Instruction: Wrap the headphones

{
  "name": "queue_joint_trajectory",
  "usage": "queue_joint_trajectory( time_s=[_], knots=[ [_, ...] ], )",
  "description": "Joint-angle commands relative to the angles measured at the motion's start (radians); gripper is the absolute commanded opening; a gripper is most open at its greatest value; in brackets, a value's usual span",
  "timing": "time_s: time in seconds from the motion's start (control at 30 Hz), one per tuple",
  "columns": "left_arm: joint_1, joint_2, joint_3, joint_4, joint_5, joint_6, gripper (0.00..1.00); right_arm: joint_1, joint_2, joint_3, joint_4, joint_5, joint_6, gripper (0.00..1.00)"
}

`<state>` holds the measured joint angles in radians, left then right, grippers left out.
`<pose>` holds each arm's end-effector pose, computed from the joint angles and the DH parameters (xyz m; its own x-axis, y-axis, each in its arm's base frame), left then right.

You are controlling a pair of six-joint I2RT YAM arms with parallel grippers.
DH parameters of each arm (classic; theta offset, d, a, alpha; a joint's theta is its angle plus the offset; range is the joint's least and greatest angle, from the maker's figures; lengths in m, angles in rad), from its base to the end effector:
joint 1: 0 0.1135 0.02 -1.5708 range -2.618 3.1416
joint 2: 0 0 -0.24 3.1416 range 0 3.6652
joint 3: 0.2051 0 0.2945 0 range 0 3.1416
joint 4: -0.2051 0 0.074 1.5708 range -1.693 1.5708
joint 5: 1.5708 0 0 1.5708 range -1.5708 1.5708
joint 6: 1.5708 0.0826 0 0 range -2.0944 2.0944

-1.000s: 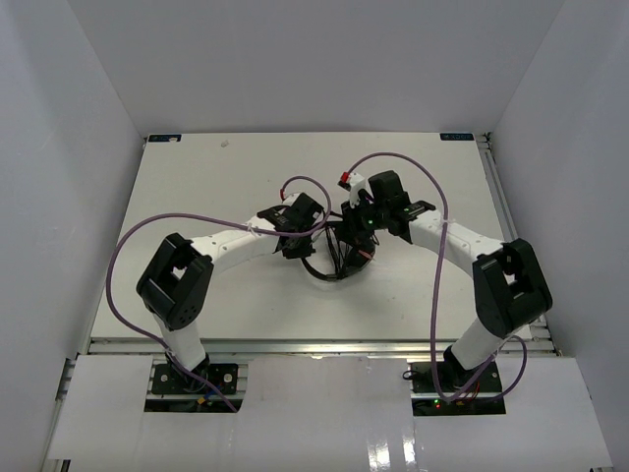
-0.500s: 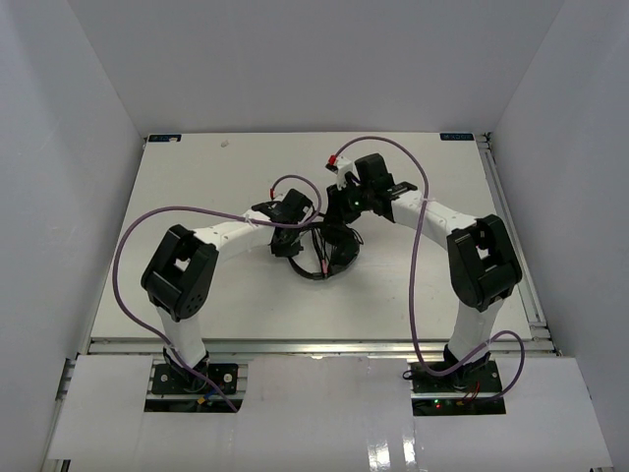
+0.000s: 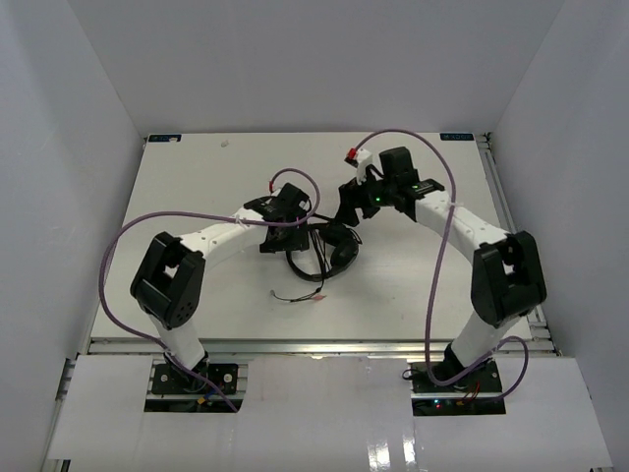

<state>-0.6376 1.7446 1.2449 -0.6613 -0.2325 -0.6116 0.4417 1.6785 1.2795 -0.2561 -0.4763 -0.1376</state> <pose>0.3366 -0.2257 0.1228 -0.8936 -0.0333 -0.4475 -0.0093 0.9984 -0.0557 0.3921 0.2273 0.2056 -0.4484 -0.3468 -0.8238 -0.7774 0.6061 0.1679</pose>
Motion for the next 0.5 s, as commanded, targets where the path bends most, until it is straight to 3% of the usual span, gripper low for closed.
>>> queue_joint_trajectory(
  time_s=[0.0, 0.03, 0.07, 0.1, 0.2, 0.27, 0.4, 0.47],
  knots=[
    [0.006, -0.151, 0.030, -0.017, -0.025, 0.043, 0.83, -0.026, -0.191, -0.056, -0.089, -0.047, -0.162, 0.88],
    [0.005, -0.172, 0.027, -0.022, -0.024, 0.049, 0.83, -0.031, -0.231, -0.085, -0.106, -0.031, -0.179, 0.94],
    [0.004, -0.196, 0.019, -0.024, -0.023, 0.060, 0.84, -0.038, -0.282, -0.113, -0.118, -0.014, -0.191, 0.95],
    [0.004, -0.220, 0.009, -0.023, -0.021, 0.073, 0.84, -0.047, -0.339, -0.140, -0.125, 0.002, -0.200, 0.91],
    [0.004, -0.365, -0.039, 0.006, 0.030, 0.114, 0.86, -0.052, -0.445, -0.231, -0.135, 0.142, -0.191, 0.90],
    [0.004, -0.470, -0.129, 0.073, 0.146, 0.176, 0.90, -0.058, -0.541, -0.290, -0.155, 0.186, -0.201, 0.90],
    [0.004, -0.873, -0.301, 0.153, 0.314, 0.205, 0.96, -0.063, -0.714, -0.386, -0.155, 0.299, -0.201, 0.90],
    [0.003, -1.003, -0.354, 0.164, 0.351, 0.203, 0.97, -0.068, -0.799, -0.412, -0.156, 0.341, -0.201, 0.90]
  ],
)
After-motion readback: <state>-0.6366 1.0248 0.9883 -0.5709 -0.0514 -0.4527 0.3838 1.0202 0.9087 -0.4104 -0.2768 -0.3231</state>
